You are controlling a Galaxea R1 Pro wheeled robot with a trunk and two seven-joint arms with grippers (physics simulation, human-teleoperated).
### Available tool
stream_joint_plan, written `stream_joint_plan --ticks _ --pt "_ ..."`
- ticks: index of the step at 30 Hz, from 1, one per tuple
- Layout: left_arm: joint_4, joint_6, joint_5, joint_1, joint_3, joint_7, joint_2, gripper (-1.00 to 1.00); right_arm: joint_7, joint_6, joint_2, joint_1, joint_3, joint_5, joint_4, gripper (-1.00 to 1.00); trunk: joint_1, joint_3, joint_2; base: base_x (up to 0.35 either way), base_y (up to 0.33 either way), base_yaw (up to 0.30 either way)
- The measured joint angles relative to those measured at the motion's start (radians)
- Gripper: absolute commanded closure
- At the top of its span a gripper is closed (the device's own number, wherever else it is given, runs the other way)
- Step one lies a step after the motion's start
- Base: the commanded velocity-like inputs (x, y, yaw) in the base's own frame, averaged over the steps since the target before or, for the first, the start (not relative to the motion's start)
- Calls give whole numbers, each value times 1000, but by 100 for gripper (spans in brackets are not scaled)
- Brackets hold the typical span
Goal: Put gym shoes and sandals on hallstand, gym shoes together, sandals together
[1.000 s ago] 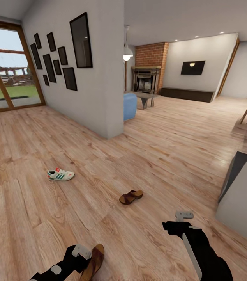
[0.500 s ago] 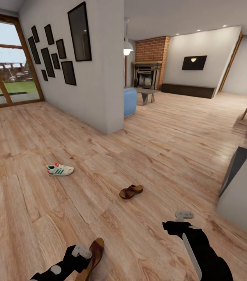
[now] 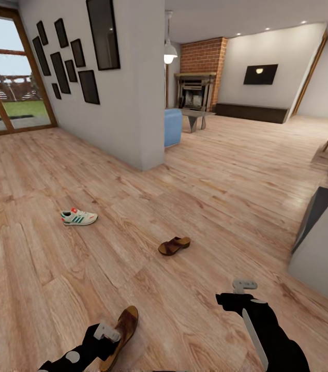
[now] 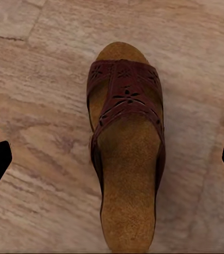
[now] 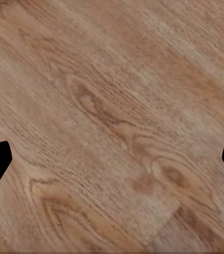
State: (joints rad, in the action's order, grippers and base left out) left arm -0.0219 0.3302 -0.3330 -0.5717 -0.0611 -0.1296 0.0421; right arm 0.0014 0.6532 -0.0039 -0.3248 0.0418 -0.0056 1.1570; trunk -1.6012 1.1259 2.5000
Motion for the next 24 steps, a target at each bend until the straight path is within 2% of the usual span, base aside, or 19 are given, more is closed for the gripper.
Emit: stream_joint_plan --ticks 4,6,10,13,24 --pt "-14 -1 0 0 2 0 19 -100 0 0 0 0 0 0 0 -100 0 7 0 0 0 0" --pt "-65 -3 0 -1 4 0 36 -100 0 0 0 0 1 0 1 -100 0 8 0 0 0 0" --pt "-104 -25 -2 -1 3 0 52 -100 0 0 0 0 1 0 1 -100 0 8 0 0 0 0" --pt "-113 -35 -2 -1 2 0 53 -100 0 0 -1 0 1 0 1 -100 -1 18 1 0 0 0" --pt "-116 -40 -2 0 1 0 54 -100 0 0 0 0 1 0 1 -100 -6 76 3 0 0 0"
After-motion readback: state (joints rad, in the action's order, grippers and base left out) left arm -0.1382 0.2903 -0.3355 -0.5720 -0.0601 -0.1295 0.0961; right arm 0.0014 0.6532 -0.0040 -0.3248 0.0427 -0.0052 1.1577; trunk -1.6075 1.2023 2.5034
